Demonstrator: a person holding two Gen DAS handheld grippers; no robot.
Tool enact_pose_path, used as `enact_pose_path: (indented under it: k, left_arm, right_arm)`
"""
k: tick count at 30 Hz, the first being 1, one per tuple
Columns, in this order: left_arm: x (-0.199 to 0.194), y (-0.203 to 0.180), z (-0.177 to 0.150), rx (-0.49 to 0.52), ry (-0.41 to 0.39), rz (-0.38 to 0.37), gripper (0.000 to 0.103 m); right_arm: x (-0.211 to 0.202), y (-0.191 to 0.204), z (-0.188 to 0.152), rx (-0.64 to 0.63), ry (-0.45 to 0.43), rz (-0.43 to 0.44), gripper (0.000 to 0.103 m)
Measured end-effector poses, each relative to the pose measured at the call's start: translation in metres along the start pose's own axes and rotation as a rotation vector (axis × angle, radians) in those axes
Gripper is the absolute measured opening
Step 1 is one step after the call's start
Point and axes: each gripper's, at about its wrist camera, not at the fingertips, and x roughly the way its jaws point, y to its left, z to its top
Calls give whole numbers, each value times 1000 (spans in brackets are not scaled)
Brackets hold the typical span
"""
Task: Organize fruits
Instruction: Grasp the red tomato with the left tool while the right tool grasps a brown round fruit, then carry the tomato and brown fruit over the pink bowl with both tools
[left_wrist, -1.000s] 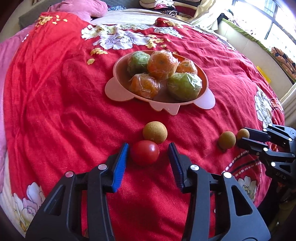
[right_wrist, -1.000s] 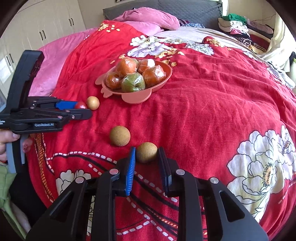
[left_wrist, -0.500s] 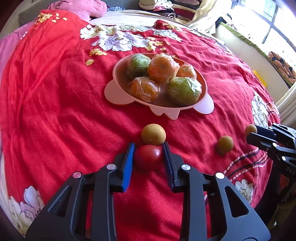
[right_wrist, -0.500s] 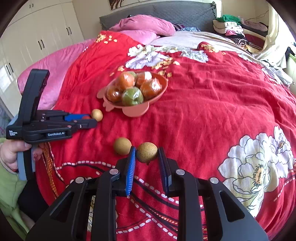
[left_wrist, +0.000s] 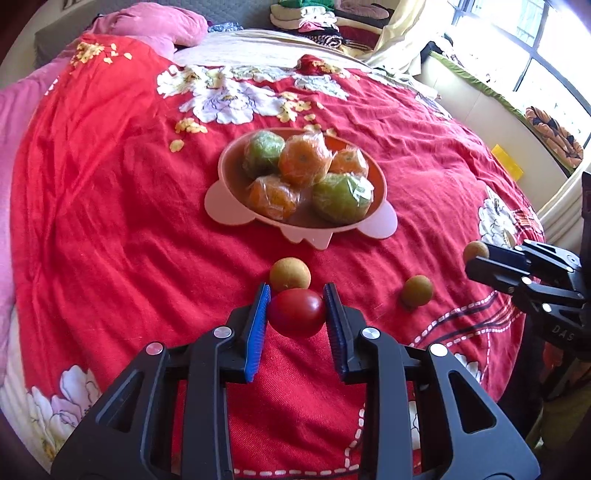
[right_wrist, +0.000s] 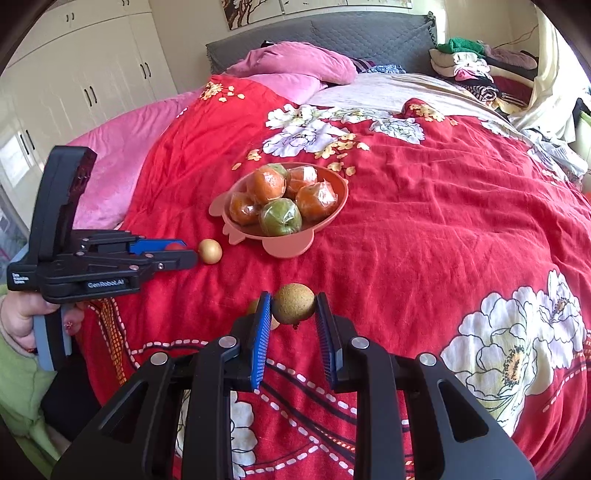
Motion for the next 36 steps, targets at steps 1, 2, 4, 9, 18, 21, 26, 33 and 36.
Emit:
enact_pose_path:
  k: [1,2,4,9,18,21,26,33,36]
  left_arm:
    - [-2,0,1,-1,-3,2,22]
    - [-3,1,2,-1,-5,1,22]
    - [-6,1,3,-2,-10,3,22]
    - [-11,3,8,-9,-19,10,22]
    - [-15,2,20,-8,-29,16,22]
    - [-14,2,22,-11,-30,14,22]
    - [-12,3,30,-5,-29,19,22]
    - [-12,3,43,10,-39,22,22]
    - [-10,3,48,20,-37,22,22]
  right_arm:
    - [0,1,1,-1,-2,4,23]
    - [-1,1,1,-2,-4,7,23]
    - [-1,1,4,-4,-7,13,23]
    - [-1,0,12,-2,-19,26,23]
    - [-2,0,24,-9,-41,42,23]
    - [0,1,29,-13,-43,45,23]
    - [3,2,38,-19,-46,52,23]
    - [5,0,51,-20,-58,52,23]
    - [6,-2,57,-17,-64,55,23]
